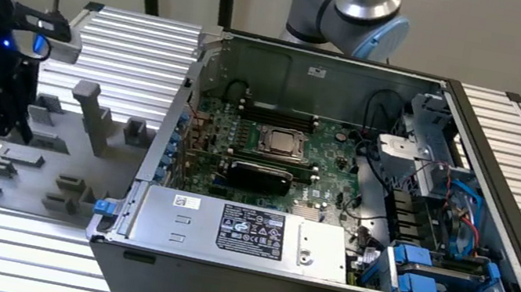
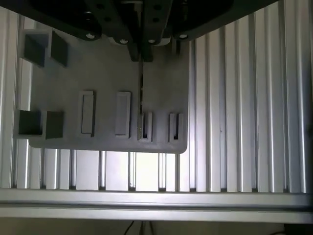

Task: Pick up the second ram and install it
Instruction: 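Pick up the second ram and move it above second insertion slot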

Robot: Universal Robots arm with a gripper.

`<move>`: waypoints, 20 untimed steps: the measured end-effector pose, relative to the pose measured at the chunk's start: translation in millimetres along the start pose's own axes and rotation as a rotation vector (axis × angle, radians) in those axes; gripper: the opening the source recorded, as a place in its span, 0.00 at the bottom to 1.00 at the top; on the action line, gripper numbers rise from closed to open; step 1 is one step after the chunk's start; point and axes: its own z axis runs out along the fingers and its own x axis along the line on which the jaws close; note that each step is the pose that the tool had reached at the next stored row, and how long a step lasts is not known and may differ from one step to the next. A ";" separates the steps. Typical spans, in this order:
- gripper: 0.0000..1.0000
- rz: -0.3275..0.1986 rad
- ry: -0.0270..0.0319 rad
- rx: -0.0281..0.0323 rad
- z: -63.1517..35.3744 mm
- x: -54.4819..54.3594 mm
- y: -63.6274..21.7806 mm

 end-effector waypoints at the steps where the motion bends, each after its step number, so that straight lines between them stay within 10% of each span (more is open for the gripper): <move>1: 0.00 -0.001 0.0001 -0.0002 -4.8 -0.1 -1.3; 20: 0.00 -0.025 -0.0198 -0.0007 -91.4 -2.6 -45.5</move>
